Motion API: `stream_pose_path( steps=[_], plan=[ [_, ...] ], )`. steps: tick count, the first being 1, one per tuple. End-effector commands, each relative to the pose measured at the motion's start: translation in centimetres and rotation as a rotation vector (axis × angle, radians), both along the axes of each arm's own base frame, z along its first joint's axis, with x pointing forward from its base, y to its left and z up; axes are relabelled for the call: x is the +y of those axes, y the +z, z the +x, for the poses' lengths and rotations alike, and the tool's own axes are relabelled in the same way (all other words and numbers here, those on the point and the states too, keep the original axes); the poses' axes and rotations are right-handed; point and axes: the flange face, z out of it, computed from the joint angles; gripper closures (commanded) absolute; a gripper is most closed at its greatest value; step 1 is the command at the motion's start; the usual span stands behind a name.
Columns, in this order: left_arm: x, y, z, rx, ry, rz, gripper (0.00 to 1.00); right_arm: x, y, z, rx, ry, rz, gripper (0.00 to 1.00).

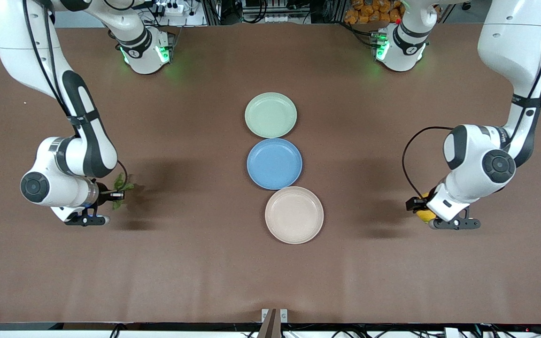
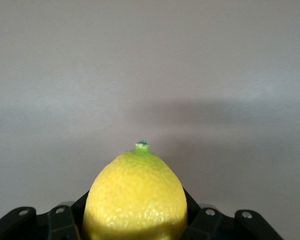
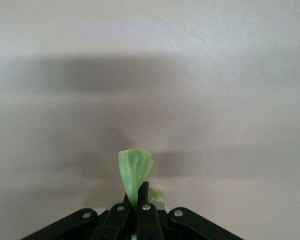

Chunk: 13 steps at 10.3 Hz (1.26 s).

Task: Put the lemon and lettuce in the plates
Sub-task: 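Carry the lettuce to the green plate while the left gripper carries the lemon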

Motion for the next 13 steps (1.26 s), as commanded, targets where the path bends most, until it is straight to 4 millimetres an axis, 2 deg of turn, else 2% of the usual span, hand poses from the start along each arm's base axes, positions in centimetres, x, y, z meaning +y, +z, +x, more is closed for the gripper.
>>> stream_pose_path(
  steps=[1,3,7,8,9,10,12,13],
  plan=[
    [-3.9,1.8,0.4,-0.013,-0.023,0.000,0.81,1.9,2.4,-0.2,-0.012,-0.012,0.043,1.00],
    [-7.2,2.7,1.1,-0.040,-0.012,-0.016,0.81,4.9,4.5,-1.0,0.020,-0.056,0.052,1.00],
    [-16.2,2.1,0.7,-0.048,-0.012,-0.058,0.81,14.5,7.8,-3.1,0.026,-0.140,0.020,1.00],
    [-18.7,1.6,-0.1,-0.031,-0.010,-0.086,0.81,16.8,8.3,-3.7,0.028,-0.156,0.011,1.00],
    [-20.8,1.6,-0.3,-0.034,-0.016,-0.104,0.81,19.1,8.6,-4.5,0.029,-0.176,0.002,1.00],
    [-21.9,1.4,-0.2,-0.032,0.009,-0.118,0.81,21.0,9.3,-5.1,0.022,-0.213,-0.006,1.00],
    [-26.6,1.1,-0.3,-0.041,0.069,-0.149,0.81,26.1,10.0,-7.2,0.026,-0.280,-0.031,1.00],
    [-28.2,0.4,-0.2,-0.043,0.088,-0.161,0.81,28.5,10.5,-8.4,0.024,-0.315,-0.040,1.00]
  ],
)
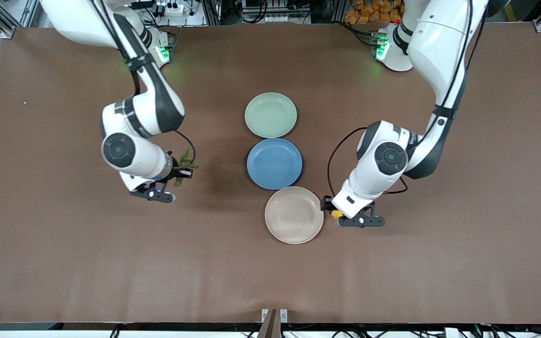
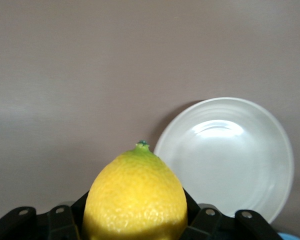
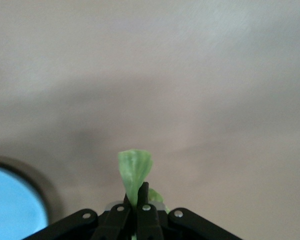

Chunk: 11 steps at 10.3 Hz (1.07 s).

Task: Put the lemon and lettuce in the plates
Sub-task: 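Carry the lettuce to the green plate while the left gripper carries the lemon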

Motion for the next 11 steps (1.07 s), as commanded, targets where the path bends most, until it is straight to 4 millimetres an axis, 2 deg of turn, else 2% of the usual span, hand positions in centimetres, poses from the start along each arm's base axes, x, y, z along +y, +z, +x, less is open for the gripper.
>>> stream_pose_path(
  steps=[1,3,4,7,10,11],
  plan=[
    [-3.2,-1.9,1.0,0.008,0.050,-0.029,0.80,5.3,1.5,-3.6,0.007,-0.087,-0.027,1.00],
    [-4.6,-3.3,1.1,-0.013,0.042,-0.050,0.80,10.0,1.5,-6.4,0.010,-0.135,-0.036,1.00],
    [-6.0,-4.0,0.8,-0.029,0.037,-0.075,0.79,12.0,1.6,-7.7,0.030,-0.161,-0.004,1.00],
    [-7.0,-5.8,1.2,-0.065,0.060,-0.120,0.78,17.8,1.5,-11.3,0.004,-0.224,0.033,1.00],
    [-8.4,-6.8,1.3,-0.099,0.097,-0.169,0.75,21.6,-0.5,-14.7,0.031,-0.258,0.032,1.00],
    [-8.6,-6.9,1.3,-0.112,0.116,-0.188,0.66,23.0,-1.4,-16.2,0.036,-0.268,0.016,1.00]
  ],
)
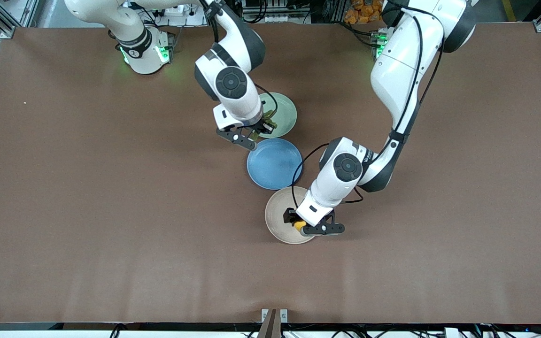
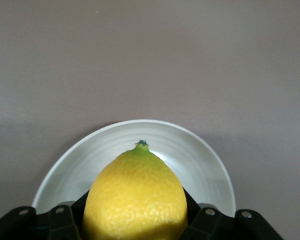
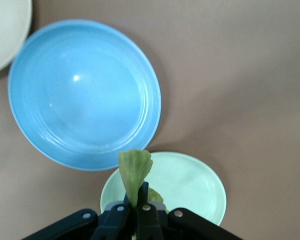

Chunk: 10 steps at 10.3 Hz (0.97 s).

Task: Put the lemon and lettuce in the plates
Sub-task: 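Carry the lettuce to the green plate while the left gripper carries the lemon, then open the right gripper over the green plate while the left releases the lemon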

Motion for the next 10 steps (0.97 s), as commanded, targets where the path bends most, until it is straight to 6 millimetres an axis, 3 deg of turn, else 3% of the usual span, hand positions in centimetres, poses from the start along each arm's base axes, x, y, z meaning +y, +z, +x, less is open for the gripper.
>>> stream_pose_path(
  steps=[1,2,3,6,8,9,10],
  plan=[
    [-0.9,-0.2,0.4,-0.021,0.045,-0.046,0.39,2.7,-1.7,-2.9,0.006,-0.046,-0.002,1.00],
    [-0.8,-0.3,0.5,-0.021,0.046,-0.042,0.14,3.4,-2.0,-3.9,0.011,-0.055,-0.011,1.00],
    [-0.7,-0.3,0.4,-0.019,0.048,-0.039,0.00,3.8,-2.4,-4.7,0.017,-0.045,-0.019,1.00],
    [-0.4,0.4,0.5,-0.029,0.045,-0.032,0.00,5.6,-5.5,-7.5,0.040,-0.050,-0.070,1.00],
    [0.7,1.9,0.8,-0.002,0.053,-0.011,0.00,6.3,-6.3,-8.9,0.041,-0.028,-0.090,0.99],
    [1.5,2.6,0.9,0.036,0.047,0.018,0.00,6.6,-6.4,-9.3,0.037,-0.021,-0.091,0.12],
    [3.3,3.6,1.7,0.066,0.060,0.039,0.00,6.9,-6.5,-9.8,0.019,0.005,-0.103,0.00]
  ],
)
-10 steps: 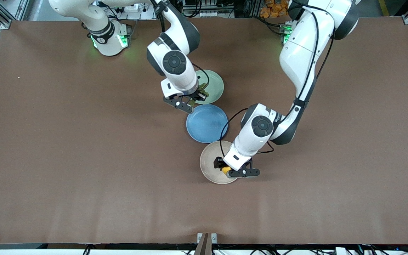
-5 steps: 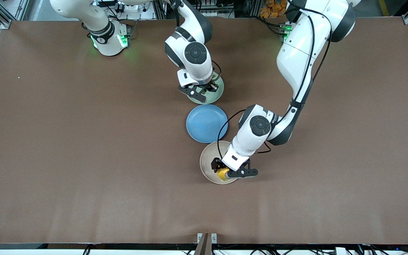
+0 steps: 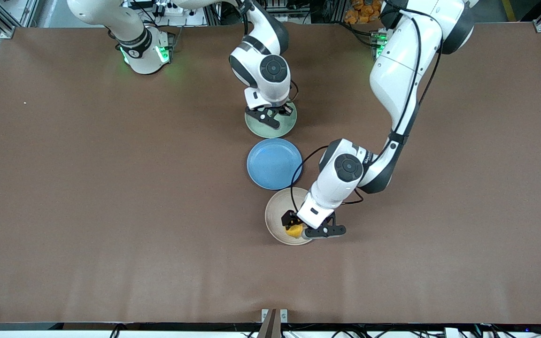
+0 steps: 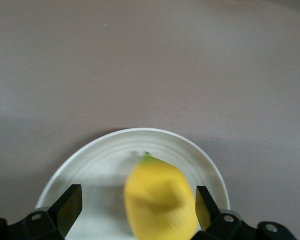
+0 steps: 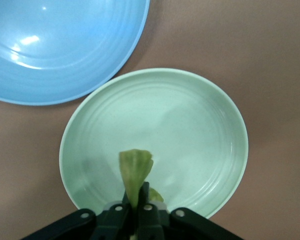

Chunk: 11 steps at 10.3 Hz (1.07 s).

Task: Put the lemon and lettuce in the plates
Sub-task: 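Open the right gripper over the green plate while the left releases the lemon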

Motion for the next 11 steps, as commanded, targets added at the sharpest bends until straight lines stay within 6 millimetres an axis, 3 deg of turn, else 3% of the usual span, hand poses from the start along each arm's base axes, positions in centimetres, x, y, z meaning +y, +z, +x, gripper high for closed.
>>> stream_pose_path(
  steps=[1,3,5,6,8,11],
  plan=[
    [3.6,2.8,1.3,0.056,0.019,0.069,0.00,0.3,0.1,-0.4,-0.038,0.020,-0.017,0.00],
    [7.8,3.4,2.9,0.066,0.018,0.137,0.00,-0.3,0.3,0.9,-0.061,0.020,-0.025,0.00],
    [10.8,3.8,3.6,0.104,-0.021,0.182,0.00,-2.4,1.1,4.9,-0.099,0.008,-0.025,0.00],
    [12.3,4.8,4.2,0.098,-0.037,0.195,0.00,-4.7,1.3,8.1,-0.116,0.011,-0.018,0.00],
    [16.6,4.7,5.2,0.126,-0.051,0.227,0.00,-9.4,2.3,13.1,-0.126,0.048,0.015,0.00],
    [23.4,6.2,5.2,0.158,-0.132,0.269,0.00,-19.7,2.8,21.2,-0.131,0.070,0.046,0.00]
  ],
)
